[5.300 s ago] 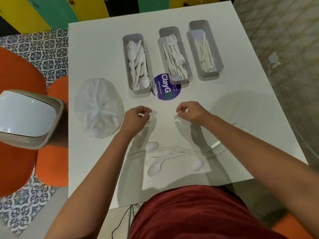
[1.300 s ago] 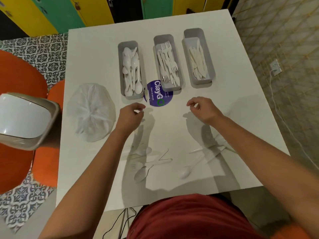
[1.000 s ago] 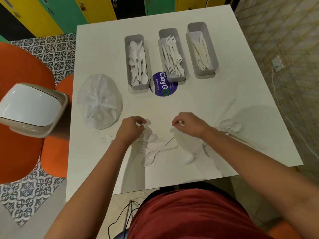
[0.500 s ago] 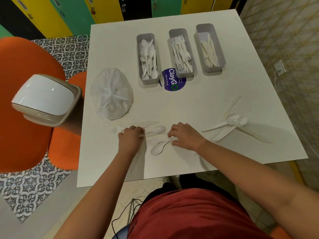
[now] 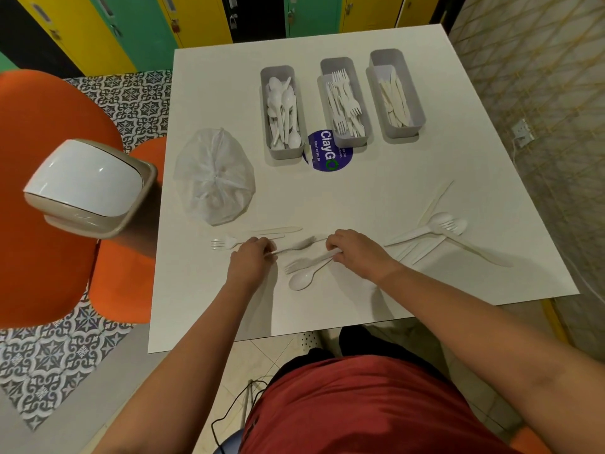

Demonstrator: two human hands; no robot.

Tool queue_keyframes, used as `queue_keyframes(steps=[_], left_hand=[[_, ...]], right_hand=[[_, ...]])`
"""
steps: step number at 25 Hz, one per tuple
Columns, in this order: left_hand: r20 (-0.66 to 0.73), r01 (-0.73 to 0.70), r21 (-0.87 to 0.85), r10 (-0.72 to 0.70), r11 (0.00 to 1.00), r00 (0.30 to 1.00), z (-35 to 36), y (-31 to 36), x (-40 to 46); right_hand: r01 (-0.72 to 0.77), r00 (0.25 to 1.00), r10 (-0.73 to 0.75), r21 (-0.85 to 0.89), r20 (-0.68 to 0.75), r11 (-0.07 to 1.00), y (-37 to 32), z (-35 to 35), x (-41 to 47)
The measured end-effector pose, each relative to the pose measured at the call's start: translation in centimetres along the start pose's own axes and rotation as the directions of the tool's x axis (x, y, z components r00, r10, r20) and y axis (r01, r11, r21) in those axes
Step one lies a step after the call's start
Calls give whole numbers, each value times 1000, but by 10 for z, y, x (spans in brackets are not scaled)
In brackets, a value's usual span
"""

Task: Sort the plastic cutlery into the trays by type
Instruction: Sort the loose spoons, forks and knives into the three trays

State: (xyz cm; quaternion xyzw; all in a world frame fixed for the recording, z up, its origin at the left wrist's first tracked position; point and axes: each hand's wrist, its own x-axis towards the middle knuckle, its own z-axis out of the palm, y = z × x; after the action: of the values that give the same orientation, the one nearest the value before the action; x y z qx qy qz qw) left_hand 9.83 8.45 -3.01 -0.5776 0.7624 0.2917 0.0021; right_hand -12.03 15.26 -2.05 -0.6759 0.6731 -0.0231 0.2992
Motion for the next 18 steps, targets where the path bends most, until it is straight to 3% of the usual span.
queue_keyframes(steps=[4,7,12,18], left_hand=[[-89,59,-208,-79,976,993,-6,0,1],[-118,107,-454,-179,884,977,-16,13,8],[116,247,-784,-255,569,960,-33,48,29],[202,315,-868,-306,383,930,-47,87,66]], right_hand=[[-38,993,68,276,-100,960,5,-5,-3],[-43,974,123,380,-189,924,13,-10,-3],[-93,911,276,500,-306,861,25,-29,7],[-165,893,403,686,-201,708,45,-71,33]])
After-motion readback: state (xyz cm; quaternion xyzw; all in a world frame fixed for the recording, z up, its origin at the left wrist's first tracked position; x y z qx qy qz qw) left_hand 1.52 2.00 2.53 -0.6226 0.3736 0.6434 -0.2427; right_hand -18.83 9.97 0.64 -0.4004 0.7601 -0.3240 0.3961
